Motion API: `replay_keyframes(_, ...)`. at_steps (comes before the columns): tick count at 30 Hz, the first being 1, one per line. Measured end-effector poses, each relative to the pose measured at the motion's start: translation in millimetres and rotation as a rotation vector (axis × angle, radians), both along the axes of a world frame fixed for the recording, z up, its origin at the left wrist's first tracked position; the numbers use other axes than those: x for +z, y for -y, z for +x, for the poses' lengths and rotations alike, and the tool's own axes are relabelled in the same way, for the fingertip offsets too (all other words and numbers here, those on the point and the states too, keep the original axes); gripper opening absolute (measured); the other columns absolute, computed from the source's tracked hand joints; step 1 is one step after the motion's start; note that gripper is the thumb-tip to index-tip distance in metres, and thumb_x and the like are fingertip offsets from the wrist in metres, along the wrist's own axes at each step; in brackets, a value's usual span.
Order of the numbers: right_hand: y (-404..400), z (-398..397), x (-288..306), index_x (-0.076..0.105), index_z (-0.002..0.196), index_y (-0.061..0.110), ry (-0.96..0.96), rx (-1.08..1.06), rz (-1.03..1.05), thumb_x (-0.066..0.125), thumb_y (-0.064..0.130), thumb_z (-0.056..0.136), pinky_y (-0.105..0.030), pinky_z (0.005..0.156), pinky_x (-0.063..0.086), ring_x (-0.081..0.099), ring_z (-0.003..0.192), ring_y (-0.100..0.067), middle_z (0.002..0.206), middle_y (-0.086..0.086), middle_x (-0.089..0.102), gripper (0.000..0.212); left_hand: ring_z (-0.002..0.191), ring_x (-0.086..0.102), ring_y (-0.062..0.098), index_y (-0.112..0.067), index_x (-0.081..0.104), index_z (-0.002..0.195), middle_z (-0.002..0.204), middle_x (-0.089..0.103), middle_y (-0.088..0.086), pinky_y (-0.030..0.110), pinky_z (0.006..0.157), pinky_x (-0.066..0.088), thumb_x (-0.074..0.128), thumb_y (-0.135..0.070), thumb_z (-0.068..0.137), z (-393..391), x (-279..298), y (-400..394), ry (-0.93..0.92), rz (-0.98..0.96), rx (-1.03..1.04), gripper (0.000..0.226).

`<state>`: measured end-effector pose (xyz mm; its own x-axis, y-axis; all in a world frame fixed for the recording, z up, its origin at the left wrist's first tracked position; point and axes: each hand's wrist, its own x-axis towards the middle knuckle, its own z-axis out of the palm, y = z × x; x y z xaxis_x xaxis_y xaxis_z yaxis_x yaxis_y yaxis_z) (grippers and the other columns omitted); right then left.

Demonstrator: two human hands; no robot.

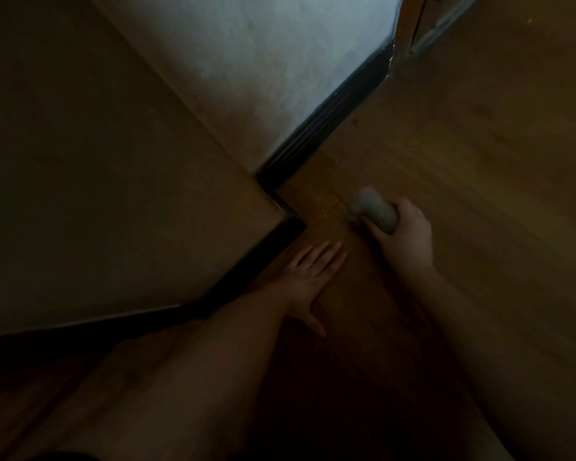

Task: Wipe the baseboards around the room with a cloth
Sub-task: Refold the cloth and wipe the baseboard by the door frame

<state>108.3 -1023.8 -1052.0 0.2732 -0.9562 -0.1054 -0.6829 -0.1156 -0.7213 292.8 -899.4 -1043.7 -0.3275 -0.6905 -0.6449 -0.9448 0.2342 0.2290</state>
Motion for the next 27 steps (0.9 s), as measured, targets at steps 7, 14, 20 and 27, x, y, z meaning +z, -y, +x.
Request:
replay_keyframes(7, 49, 73, 22, 0.061, 0.127, 0.014, 0.092, 0.489, -0.014, 0.080, 0.026, 0.080, -0.025, 0.091, 0.040, 0.059, 0.112, -0.022, 0.123, -0.007, 0.064, 0.052, 0.135, -0.048, 0.014, -0.026, -0.037, 0.147, 0.155, -0.040, 0.000, 0.028, 0.102, -0.039, 0.066, -0.090, 0.051, 1, -12, -4, -0.035, -0.061, 0.000, 0.155)
replay_keyframes(14, 63, 121, 9, 0.063, 0.124, 0.008, 0.002, 0.701, -0.061, 0.078, 0.023, 0.081, -0.025, 0.091, 0.034, 0.055, 0.116, -0.029, 0.123, -0.015, 0.063, 0.048, 0.134, -0.049, 0.013, -0.028, -0.040, 0.145, 0.147, -0.052, -0.007, 0.029, 0.100, -0.041, 0.065, -0.090, 0.052, 3, -24, -6, -0.056, -0.083, 0.006, 0.153)
replay_keyframes(20, 76, 138, 10, 0.061, 0.127, 0.011, -0.091, 0.750, -0.037, 0.078, 0.031, 0.081, -0.033, 0.096, 0.040, 0.054, 0.118, -0.028, 0.126, -0.012, 0.061, 0.054, 0.132, -0.051, 0.013, -0.026, -0.041, 0.145, 0.147, -0.053, -0.006, 0.028, 0.097, -0.043, 0.065, -0.090, 0.053, 2, -20, -7, -0.051, -0.090, 0.007, 0.154)
replay_keyframes(27, 92, 139, 3, 0.057, 0.130, 0.012, -0.124, 0.778, -0.050, 0.078, 0.026, 0.082, -0.036, 0.095, 0.046, 0.056, 0.117, -0.026, 0.128, -0.010, 0.060, 0.054, 0.137, -0.046, 0.014, -0.025, -0.035, 0.148, 0.152, -0.047, -0.006, 0.029, 0.101, -0.040, 0.064, -0.091, 0.053, 5, -22, -8, -0.071, -0.087, 0.013, 0.152)
